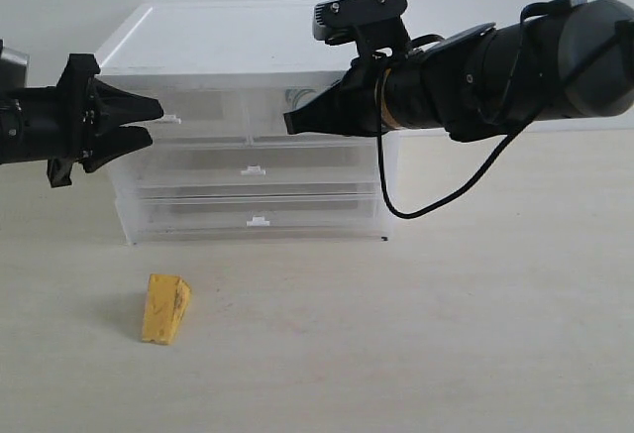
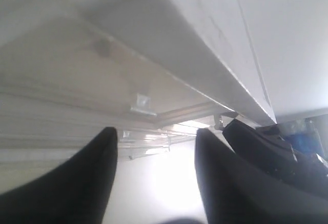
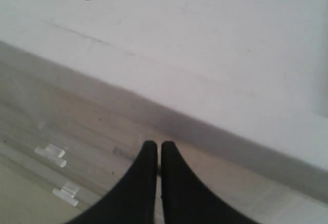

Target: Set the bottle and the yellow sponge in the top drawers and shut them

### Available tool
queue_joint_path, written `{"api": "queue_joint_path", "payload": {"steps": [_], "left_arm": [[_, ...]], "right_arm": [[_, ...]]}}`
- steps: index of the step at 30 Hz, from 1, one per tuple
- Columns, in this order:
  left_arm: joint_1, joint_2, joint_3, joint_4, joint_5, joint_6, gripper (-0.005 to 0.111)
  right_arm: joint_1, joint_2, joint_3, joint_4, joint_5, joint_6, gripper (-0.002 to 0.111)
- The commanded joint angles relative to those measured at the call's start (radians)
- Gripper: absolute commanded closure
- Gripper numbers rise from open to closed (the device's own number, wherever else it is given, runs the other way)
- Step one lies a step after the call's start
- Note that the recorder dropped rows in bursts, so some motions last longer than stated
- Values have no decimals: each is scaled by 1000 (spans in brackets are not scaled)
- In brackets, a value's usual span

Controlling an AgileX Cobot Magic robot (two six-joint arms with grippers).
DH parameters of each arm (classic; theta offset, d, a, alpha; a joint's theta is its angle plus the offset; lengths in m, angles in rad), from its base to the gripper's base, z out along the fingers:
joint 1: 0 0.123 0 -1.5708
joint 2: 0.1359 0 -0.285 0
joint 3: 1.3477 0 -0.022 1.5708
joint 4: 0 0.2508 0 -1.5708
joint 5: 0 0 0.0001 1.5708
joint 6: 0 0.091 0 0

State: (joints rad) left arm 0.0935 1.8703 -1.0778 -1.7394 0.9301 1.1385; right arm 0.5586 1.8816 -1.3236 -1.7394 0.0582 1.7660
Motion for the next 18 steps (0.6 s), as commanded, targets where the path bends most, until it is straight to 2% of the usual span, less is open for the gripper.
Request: {"api": "queue_joint_path", "payload": {"steps": [1, 7, 18], "left_arm": [[3, 6, -5, -5, -2, -24, 62], [3, 57, -14, -5, -2, -29, 62], [1, 116, -73, -5, 91, -29, 62]], "right_arm": [[-11, 17, -26, -5, 10, -2, 108], [-11, 17, -26, -5, 6, 0, 108], [-11, 17, -26, -5, -8, -5, 108]]}}
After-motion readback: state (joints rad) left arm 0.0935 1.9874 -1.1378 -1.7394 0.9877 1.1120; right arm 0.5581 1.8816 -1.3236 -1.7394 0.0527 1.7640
